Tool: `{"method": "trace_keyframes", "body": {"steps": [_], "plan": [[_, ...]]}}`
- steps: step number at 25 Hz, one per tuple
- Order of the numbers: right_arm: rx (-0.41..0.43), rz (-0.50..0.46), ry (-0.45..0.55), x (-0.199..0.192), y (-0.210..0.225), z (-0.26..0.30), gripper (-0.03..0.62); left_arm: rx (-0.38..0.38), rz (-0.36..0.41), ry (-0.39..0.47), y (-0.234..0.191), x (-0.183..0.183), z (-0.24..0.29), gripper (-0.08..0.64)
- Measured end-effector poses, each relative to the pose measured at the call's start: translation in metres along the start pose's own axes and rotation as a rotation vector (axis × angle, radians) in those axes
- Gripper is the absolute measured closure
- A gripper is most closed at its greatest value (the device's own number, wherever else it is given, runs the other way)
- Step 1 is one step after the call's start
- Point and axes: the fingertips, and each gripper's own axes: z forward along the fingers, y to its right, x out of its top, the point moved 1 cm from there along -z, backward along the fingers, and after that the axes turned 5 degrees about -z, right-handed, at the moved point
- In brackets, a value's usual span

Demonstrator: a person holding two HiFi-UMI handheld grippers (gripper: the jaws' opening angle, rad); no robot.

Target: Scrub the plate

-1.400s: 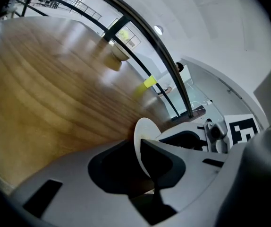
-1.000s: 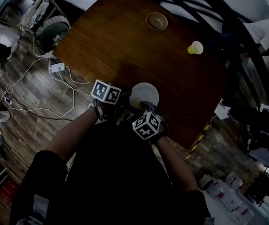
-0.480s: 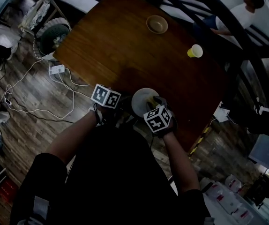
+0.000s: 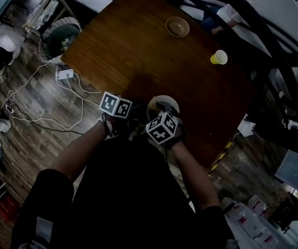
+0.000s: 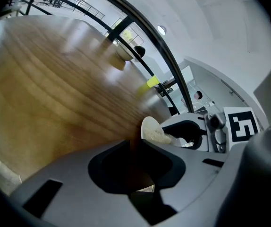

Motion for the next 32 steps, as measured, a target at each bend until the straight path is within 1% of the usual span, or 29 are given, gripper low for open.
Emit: {"method": "trace_keyframes", "body": {"steps": [4, 7, 10, 13, 17, 20, 23, 25, 28, 32], "plan": [[0.043, -0.049, 0.003, -0.002, -0.027, -0.004, 0.436, 0.004, -0.010, 0.008, -0.003, 0.001, -0.001, 0.482], [0.052, -0.052, -0.004, -0.016, -0.035, -0.009, 0.436, -0.003, -0.003, 0.005, -0.001, 0.005, 0.005, 0.482], [0.061, -0.019, -0.007, -0.029, -0.045, -0.015, 0.436, -0.006, -0.003, -0.002, -0.001, 0.001, 0.005, 0.482], [0.051, 0.035, -0.016, -0.046, -0.043, -0.020, 0.436, -0.005, 0.000, -0.004, -0.001, 0.000, 0.005, 0.482], [0.009, 0.097, -0.030, -0.065, -0.023, -0.028, 0.436, -0.001, 0.000, -0.008, 0.003, 0.000, 0.006, 0.482], [-0.029, 0.146, -0.034, -0.070, 0.000, -0.027, 0.436, 0.001, 0.004, -0.007, 0.003, 0.001, 0.006, 0.482], [-0.056, 0.181, -0.037, -0.070, 0.022, -0.023, 0.436, 0.003, 0.002, -0.007, 0.001, 0.001, 0.005, 0.482], [-0.066, 0.187, -0.039, -0.064, 0.032, -0.020, 0.436, 0.003, 0.000, -0.006, 0.001, 0.001, 0.004, 0.482], [-0.070, 0.173, -0.035, -0.049, 0.039, -0.012, 0.436, 0.004, -0.004, -0.002, -0.001, -0.001, 0.002, 0.482], [-0.053, 0.131, -0.018, -0.024, 0.033, -0.003, 0.436, 0.004, -0.013, 0.003, -0.002, -0.003, 0.000, 0.482]]}}
